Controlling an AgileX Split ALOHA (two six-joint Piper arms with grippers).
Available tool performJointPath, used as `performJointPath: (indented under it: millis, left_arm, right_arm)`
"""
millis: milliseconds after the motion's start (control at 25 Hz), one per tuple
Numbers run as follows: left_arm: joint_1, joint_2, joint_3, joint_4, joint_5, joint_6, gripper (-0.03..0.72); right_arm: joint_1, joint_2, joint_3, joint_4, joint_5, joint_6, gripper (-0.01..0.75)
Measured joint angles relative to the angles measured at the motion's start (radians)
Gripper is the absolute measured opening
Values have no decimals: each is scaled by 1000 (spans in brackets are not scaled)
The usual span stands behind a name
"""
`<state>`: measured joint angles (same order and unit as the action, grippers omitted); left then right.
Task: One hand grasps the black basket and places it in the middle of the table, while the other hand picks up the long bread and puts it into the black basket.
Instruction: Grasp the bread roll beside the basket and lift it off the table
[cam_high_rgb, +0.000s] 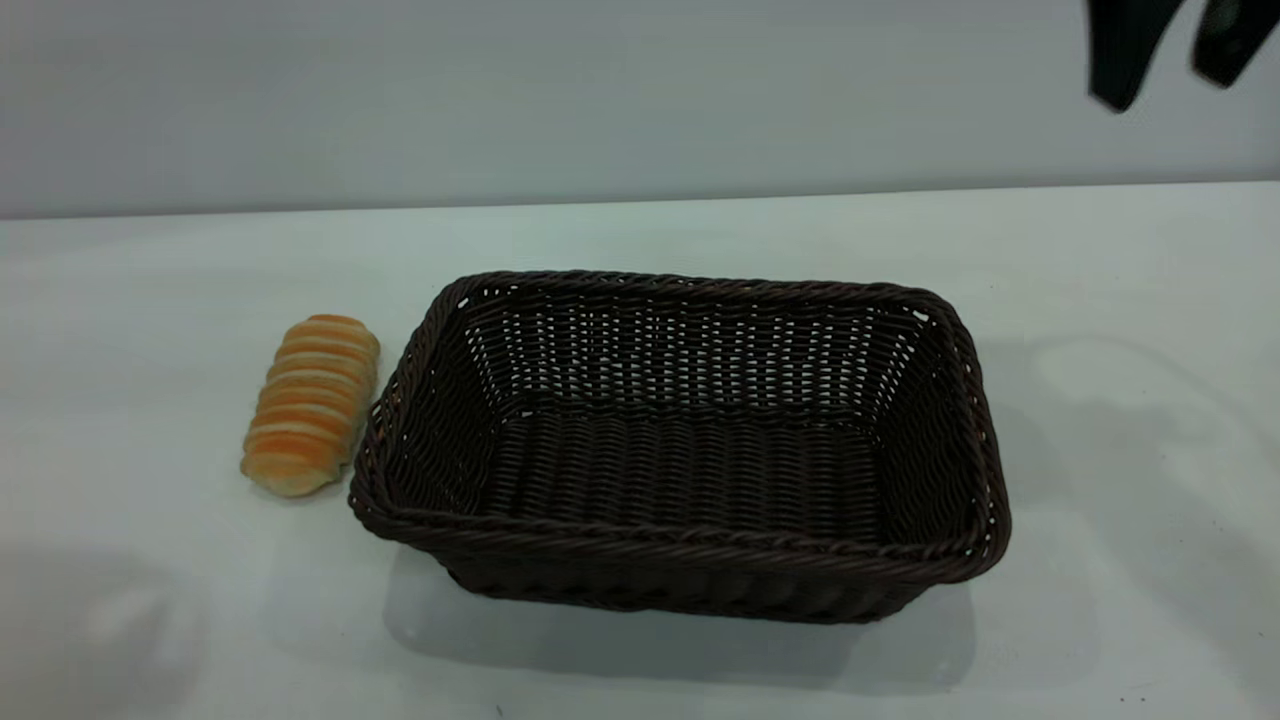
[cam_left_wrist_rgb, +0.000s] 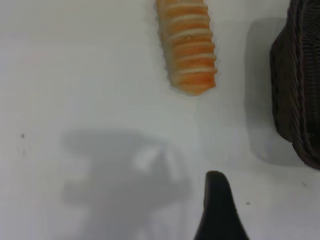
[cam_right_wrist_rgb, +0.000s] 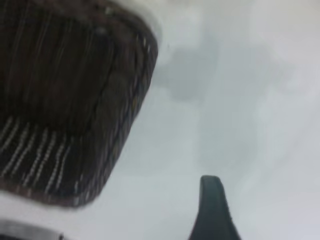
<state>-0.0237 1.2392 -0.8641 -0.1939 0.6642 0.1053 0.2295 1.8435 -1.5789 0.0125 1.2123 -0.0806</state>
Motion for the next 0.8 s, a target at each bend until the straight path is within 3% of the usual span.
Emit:
performJointPath:
  millis: [400, 600, 800]
  left_arm:
    - [0, 493, -182, -125, -161, 102, 523]
    - [-9, 720, -307, -251, -204, 214, 492]
    - [-12, 885, -372, -282, -272, 240, 459]
  right_arm:
    - [0, -317, 329, 45, -8, -19, 562]
    - [0, -374, 412, 50, -29, -23, 562]
    - [0, -388, 466, 50, -41, -23, 562]
